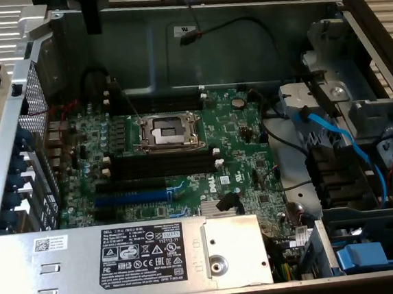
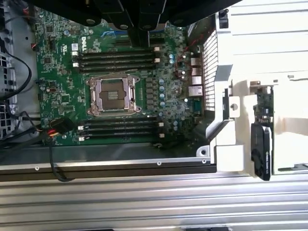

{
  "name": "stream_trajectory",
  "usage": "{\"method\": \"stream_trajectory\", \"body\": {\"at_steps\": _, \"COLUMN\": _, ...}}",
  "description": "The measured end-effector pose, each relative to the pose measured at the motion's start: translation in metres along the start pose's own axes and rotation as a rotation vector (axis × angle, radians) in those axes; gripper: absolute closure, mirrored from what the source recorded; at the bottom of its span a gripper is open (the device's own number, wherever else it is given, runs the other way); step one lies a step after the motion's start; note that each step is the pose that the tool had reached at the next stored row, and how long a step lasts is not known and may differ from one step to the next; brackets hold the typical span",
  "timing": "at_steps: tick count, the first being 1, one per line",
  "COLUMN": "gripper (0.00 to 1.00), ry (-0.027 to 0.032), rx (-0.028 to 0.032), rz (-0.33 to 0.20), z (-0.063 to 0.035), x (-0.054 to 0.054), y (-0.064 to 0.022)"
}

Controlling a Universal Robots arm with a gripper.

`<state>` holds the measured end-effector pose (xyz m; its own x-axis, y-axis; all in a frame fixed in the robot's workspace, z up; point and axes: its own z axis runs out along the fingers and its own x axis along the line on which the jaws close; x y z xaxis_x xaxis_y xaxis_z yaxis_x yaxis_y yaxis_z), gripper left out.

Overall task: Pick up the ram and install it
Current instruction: 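Reach for the ram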

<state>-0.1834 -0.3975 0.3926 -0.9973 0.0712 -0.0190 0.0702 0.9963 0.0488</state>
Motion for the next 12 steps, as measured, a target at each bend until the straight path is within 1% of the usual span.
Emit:
{"method": "stream_trajectory", "body": {"at_steps": 5, "gripper": 0.90, "ry": 0.0000, "rx": 0.0000, "rz": 0.000, "z": -0.0005, "x": 0.023, "y": -0.0009}}
{"method": "stream_trajectory", "body": {"at_steps": 6, "gripper": 0.90, "ry": 0.0001, "rx": 0.0000, "rz": 0.000, "z": -0.0007, "x": 0.032, "y": -0.0011}}
{"method": "stream_trajectory", "body": {"at_steps": 9, "gripper": 0.90, "ry": 0.0001, "rx": 0.0000, "rz": 0.000, "z": -0.0009, "x": 0.046, "y": -0.0012}}
{"method": "stream_trajectory", "body": {"at_steps": 12, "gripper": 0.90, "ry": 0.0029, "rx": 0.0002, "rz": 0.000, "z": -0.0012, "x": 0.060, "y": -0.0009}}
